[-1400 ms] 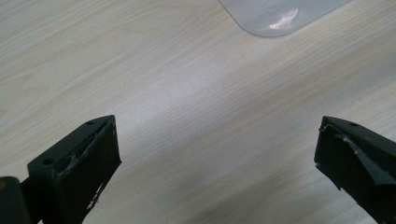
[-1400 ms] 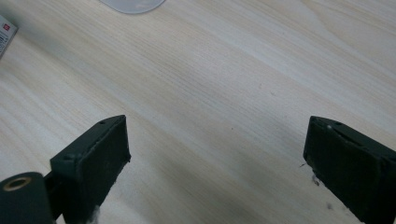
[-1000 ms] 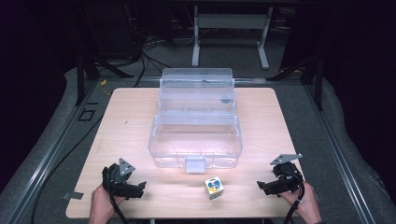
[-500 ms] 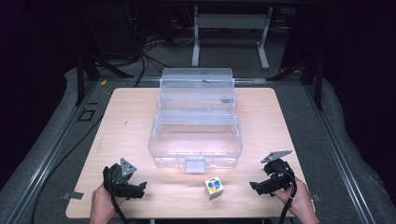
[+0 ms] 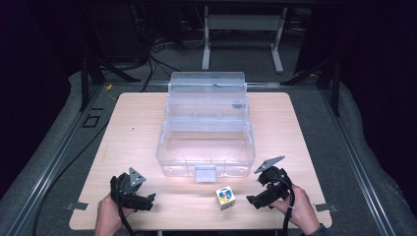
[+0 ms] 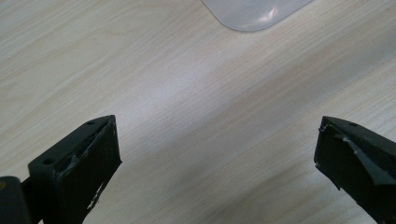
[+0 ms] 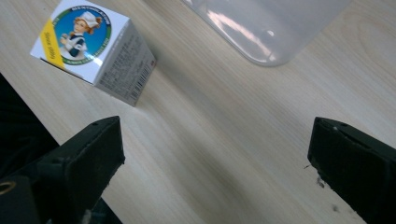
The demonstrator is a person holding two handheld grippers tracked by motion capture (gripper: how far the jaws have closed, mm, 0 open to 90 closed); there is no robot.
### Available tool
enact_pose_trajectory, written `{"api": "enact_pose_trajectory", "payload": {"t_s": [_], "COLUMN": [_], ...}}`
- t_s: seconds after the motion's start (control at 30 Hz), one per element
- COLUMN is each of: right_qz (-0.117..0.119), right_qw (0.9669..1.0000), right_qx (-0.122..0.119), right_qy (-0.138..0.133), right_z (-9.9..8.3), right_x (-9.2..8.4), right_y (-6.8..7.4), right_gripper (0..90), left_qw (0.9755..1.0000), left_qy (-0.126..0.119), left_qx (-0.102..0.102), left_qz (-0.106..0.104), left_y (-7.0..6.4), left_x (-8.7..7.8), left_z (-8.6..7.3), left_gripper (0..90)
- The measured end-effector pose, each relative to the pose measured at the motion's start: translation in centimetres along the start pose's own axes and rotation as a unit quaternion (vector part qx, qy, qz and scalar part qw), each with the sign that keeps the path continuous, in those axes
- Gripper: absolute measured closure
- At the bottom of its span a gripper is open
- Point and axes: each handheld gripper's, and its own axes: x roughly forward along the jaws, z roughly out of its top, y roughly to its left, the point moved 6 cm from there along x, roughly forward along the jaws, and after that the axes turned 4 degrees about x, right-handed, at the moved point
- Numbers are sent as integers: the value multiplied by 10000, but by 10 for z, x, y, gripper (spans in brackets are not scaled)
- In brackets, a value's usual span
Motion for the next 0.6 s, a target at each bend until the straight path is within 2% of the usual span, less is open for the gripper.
{"api": "enact_pose_trajectory", "payload": {"t_s": [0.13,0.2,0.33,0.43,0.47,0.6], "right_qz": [37,39,35,100,219,259], "right_qw": [9998,9993,9987,9981,9972,9959], "right_qx": [-167,-356,-491,-562,-623,-736], "right_qy": [56,94,150,238,354,451], "right_z": [7,15,21,25,27,33], "right_x": [0,0,2,5,8,13], "right_y": [8,18,25,31,35,43], "right_gripper": [29,44,48,43,37,35], "left_qw": [10000,10000,10000,10000,10000,10000], "left_qy": [33,41,53,41,33,65], "left_qx": [21,27,30,26,13,36], "left_qz": [5,12,16,1,-4,1], "left_y": [-1,-1,-1,-1,-1,-1], "left_x": [1,0,1,0,0,2], "left_z": [0,0,0,0,0,-1], "left_gripper": [2,3,5,5,5,6]}}
